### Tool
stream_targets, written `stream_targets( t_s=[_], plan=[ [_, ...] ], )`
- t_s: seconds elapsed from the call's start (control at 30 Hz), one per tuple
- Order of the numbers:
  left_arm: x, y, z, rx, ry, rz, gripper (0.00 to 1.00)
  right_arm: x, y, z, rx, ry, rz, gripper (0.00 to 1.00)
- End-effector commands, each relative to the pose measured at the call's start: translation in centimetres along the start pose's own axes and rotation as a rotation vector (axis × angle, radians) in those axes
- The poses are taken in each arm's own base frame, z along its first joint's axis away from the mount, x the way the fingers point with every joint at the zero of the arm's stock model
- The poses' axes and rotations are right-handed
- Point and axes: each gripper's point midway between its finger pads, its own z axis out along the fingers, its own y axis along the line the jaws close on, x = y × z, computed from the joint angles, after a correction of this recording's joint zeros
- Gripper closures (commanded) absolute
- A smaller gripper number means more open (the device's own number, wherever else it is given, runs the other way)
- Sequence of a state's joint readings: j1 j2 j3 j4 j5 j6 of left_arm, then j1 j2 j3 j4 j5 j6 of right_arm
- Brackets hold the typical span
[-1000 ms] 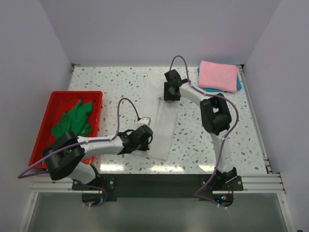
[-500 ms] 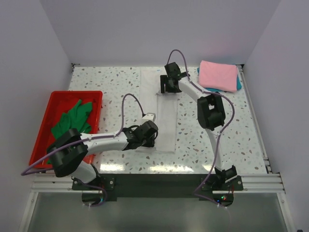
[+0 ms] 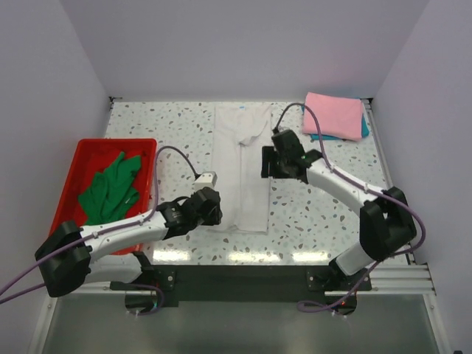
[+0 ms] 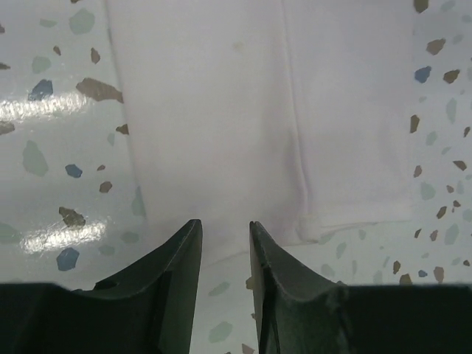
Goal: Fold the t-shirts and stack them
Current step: Fold the tshirt
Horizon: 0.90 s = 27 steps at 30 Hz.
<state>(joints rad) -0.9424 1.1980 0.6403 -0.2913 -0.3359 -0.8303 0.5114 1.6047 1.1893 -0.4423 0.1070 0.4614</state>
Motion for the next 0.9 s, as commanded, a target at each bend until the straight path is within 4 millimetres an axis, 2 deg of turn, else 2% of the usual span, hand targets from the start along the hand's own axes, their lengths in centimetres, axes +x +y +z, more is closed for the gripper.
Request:
stream_targets(
  t_s=[0.0, 0.03, 0.07, 0.1, 0.17, 0.2, 0.3, 0.43, 0.6, 0.8, 0.87],
  plan=[
    [1.1, 1.9, -0.3, -0.039, 0.000, -0.034, 0.62, 7.4, 1.7, -0.7, -0.042, 0.045, 0.026, 0.38],
    [2.0, 2.6, -0.2, -0.047, 0.010, -0.031, 0.62, 7.9, 2.3, -1.7, -0.070, 0.027, 0.045, 0.39],
    [2.4, 2.8, -0.1, -0.042, 0.017, -0.033, 0.61, 8.9, 2.2, -1.9, -0.056, 0.023, 0.043, 0.39],
    [3.0, 3.3, -0.1, -0.047, 0.026, -0.036, 0.61, 11.1, 2.2, -2.2, -0.051, 0.047, 0.019, 0.39],
    [3.4, 3.2, 0.0, -0.026, 0.030, -0.036, 0.59, 12.0, 2.5, -3.1, -0.058, 0.031, 0.035, 0.39],
    [3.8, 3.5, 0.0, -0.024, 0.032, -0.043, 0.59, 13.3, 2.3, -3.1, -0.055, 0.041, 0.028, 0.39],
    [3.6, 3.1, 0.0, 0.011, 0.010, -0.049, 0.53, 14.8, 2.1, -3.5, -0.055, 0.044, 0.041, 0.40],
    [3.6, 2.9, 0.1, 0.030, 0.000, -0.043, 0.48, 15.9, 2.4, -3.9, -0.068, 0.050, 0.055, 0.40],
    [3.7, 3.6, 0.6, -0.008, -0.005, -0.048, 0.48, 17.2, 2.4, -3.7, -0.060, 0.058, 0.063, 0.41],
    [4.5, 4.9, 1.2, -0.046, 0.009, -0.054, 0.53, 18.3, 1.9, -3.3, -0.050, 0.073, 0.071, 0.49],
    [4.8, 5.0, 1.3, -0.045, 0.017, -0.049, 0.55, 18.8, 1.5, -3.1, -0.039, 0.083, 0.071, 0.58]
  ],
)
